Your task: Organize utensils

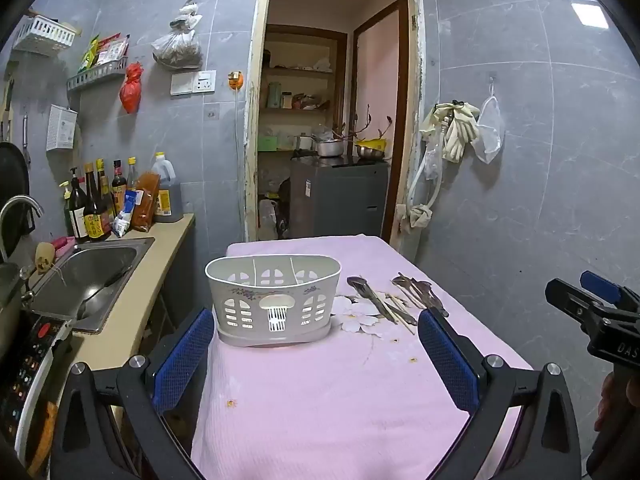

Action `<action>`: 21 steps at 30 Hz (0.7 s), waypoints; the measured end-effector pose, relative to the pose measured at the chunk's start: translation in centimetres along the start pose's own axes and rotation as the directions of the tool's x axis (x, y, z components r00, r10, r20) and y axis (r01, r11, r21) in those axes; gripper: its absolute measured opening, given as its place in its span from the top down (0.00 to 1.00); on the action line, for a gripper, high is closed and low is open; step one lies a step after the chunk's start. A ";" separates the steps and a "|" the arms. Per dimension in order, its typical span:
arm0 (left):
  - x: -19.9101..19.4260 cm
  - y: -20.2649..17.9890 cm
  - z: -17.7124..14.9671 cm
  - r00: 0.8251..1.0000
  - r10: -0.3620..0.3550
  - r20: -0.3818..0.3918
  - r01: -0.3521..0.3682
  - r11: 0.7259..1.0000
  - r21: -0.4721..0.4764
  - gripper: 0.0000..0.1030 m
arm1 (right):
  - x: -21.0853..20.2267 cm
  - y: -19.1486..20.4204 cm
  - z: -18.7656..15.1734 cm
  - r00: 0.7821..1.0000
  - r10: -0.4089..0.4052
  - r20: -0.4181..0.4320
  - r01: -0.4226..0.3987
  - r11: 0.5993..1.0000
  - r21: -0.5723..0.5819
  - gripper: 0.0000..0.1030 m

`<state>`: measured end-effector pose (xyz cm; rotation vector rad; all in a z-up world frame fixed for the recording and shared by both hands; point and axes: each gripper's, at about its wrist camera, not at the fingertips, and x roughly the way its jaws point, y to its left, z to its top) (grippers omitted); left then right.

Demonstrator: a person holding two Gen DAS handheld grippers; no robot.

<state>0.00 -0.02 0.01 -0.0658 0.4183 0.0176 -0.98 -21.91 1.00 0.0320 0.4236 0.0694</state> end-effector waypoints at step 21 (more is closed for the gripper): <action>1.2 -0.7 -0.1 1.000 -0.005 -0.004 0.005 1.000 0.000 0.00 | 1.1 0.4 -0.6 1.000 -0.012 -0.004 0.012 1.000 0.002 0.01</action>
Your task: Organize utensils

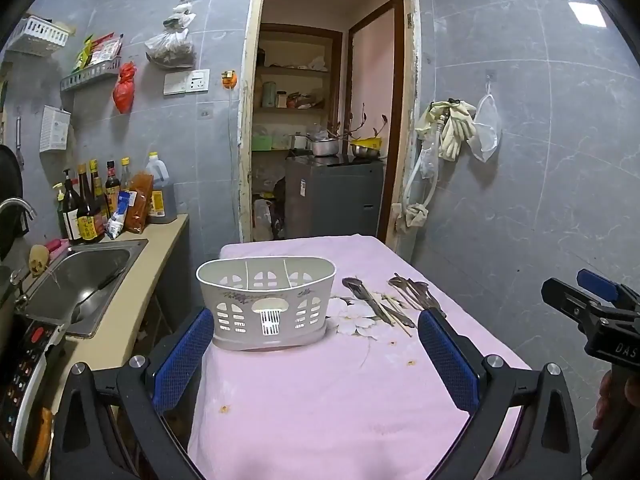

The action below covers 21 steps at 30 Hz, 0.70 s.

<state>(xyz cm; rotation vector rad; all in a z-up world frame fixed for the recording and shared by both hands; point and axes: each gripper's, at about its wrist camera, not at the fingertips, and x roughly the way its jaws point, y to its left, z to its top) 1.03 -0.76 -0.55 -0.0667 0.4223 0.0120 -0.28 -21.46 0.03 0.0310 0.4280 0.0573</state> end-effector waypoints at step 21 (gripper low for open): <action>-0.1 0.1 0.0 1.000 0.000 0.002 0.000 1.000 0.003 0.00 | -0.4 -0.2 0.3 1.000 0.002 -0.004 -0.002 1.000 -0.003 0.01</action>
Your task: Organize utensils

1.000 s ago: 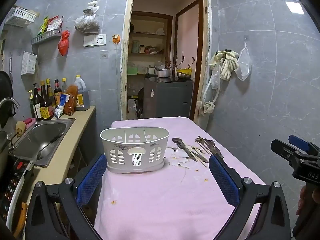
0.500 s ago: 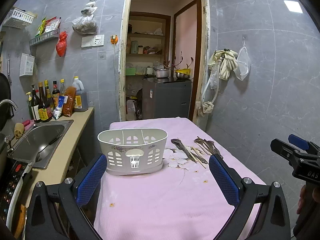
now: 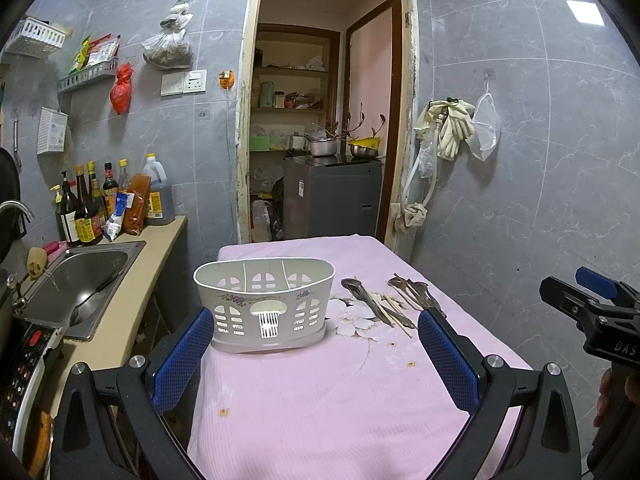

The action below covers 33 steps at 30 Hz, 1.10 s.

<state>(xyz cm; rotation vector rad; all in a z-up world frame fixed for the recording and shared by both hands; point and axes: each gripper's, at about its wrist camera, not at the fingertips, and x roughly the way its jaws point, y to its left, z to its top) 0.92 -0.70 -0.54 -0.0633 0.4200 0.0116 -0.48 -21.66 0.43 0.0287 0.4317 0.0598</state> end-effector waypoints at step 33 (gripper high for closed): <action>0.7 -1.4 0.6 1.000 0.000 -0.003 0.000 1.000 0.008 0.00 | 0.9 0.3 0.4 1.000 0.015 -0.002 -0.015 1.000 -0.002 0.01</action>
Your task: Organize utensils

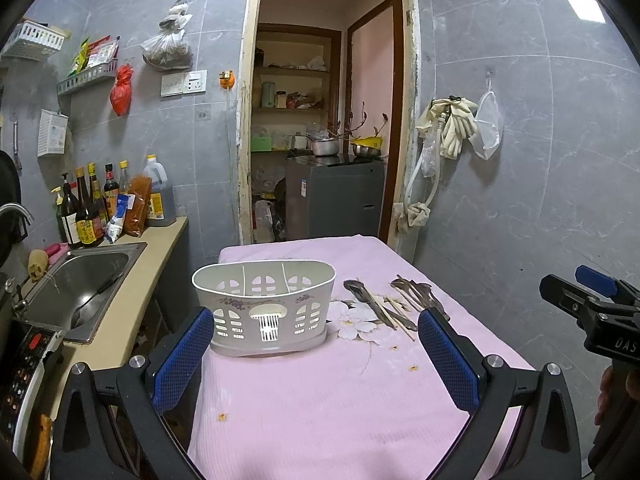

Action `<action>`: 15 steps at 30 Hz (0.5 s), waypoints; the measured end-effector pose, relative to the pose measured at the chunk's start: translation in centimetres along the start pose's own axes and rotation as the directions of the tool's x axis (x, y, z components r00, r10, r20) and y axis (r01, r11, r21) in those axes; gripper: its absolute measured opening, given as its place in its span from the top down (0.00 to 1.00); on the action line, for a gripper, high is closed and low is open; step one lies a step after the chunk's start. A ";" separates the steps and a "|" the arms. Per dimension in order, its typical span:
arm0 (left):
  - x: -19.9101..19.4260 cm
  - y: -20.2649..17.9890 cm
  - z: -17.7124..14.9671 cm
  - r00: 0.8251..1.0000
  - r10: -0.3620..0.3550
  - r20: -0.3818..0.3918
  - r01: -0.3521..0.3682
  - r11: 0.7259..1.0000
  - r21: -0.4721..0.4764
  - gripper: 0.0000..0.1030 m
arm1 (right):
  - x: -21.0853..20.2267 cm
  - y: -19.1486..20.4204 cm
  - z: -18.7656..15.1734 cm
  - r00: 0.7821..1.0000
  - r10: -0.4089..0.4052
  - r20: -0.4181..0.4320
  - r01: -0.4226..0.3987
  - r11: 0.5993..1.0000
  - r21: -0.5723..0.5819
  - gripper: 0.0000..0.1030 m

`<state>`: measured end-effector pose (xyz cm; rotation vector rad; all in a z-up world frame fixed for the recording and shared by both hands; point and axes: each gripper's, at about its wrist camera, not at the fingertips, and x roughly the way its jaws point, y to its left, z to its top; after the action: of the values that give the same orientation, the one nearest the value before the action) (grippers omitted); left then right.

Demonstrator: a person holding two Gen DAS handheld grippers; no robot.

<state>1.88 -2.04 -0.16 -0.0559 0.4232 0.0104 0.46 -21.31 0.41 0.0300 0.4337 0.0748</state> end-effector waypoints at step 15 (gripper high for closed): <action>0.0 0.0 -0.1 1.000 -0.003 0.002 0.003 1.000 0.003 0.00 | 0.1 0.1 -0.1 1.000 -0.001 -0.002 0.001 1.000 0.000 0.01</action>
<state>1.88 -2.06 -0.24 -0.0532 0.4212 0.0069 0.51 -21.17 0.31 0.0298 0.4354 0.0739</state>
